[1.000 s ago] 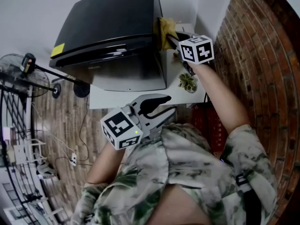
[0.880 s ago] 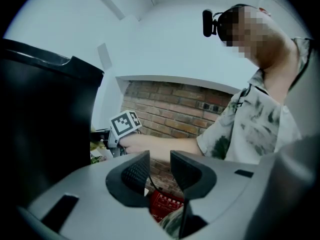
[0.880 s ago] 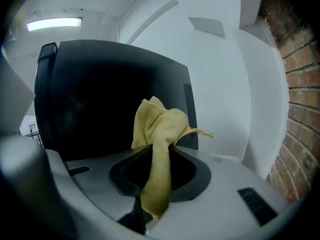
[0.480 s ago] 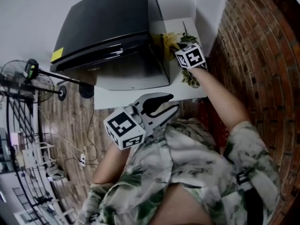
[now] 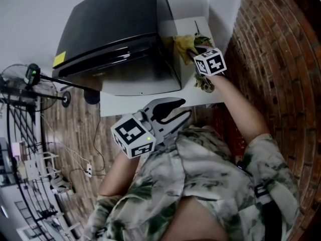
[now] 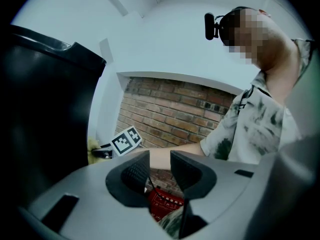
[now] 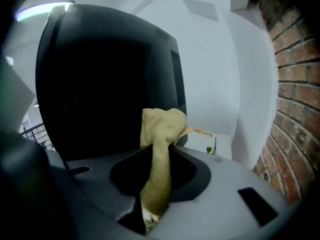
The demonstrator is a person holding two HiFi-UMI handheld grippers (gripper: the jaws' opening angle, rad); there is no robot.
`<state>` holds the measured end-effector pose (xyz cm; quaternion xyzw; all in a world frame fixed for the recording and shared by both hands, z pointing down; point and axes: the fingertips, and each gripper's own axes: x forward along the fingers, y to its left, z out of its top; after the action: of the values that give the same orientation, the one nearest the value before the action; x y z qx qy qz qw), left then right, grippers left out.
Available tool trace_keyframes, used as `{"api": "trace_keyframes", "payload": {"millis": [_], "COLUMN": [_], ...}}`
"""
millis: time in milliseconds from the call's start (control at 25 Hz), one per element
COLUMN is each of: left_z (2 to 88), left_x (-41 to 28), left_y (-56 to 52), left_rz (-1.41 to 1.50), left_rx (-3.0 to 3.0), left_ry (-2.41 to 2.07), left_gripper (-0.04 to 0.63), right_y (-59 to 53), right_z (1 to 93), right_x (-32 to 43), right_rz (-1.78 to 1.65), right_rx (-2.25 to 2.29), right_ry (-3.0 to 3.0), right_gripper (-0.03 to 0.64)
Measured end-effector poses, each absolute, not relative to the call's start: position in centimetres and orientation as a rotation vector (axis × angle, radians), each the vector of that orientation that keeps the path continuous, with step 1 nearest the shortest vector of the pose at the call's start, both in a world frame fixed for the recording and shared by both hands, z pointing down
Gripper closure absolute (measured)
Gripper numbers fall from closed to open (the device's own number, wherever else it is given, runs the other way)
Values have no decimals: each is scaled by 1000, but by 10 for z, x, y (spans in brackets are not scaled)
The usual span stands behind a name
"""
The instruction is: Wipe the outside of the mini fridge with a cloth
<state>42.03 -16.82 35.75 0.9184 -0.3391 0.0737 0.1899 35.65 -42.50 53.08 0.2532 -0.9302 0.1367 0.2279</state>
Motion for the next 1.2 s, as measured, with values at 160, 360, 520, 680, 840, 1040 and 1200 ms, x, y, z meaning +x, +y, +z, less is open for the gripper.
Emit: {"api": "trace_keyframes", "payload": {"millis": [160, 360, 520, 680, 840, 1040, 1200], "left_z": [358, 358, 359, 359, 361, 363, 367], "left_x": [420, 425, 430, 434, 432, 430, 427], "left_y": [-173, -178, -181, -182, -183, -180, -179], "left_rz": [201, 198, 193, 188, 185, 185, 187], "left_rx": [2583, 2595, 2602, 2603, 2597, 2582, 2565], "left_ry": [-946, -921, -901, -889, -902, -920, -934], "left_gripper": [459, 459, 459, 459, 459, 459, 459], "right_y": [-425, -415, -396, -371, -358, -352, -348], "right_z": [474, 407, 364, 330, 329, 381, 416], "right_x": [367, 376, 376, 370, 362, 357, 349], "right_rz": [357, 321, 292, 287, 306, 371, 371], "right_rx": [732, 730, 688, 622, 583, 568, 551], "right_ry": [-2667, -2786, -2866, -2958, -2982, -2894, -2832], "right_gripper": [523, 523, 523, 523, 523, 523, 523]}}
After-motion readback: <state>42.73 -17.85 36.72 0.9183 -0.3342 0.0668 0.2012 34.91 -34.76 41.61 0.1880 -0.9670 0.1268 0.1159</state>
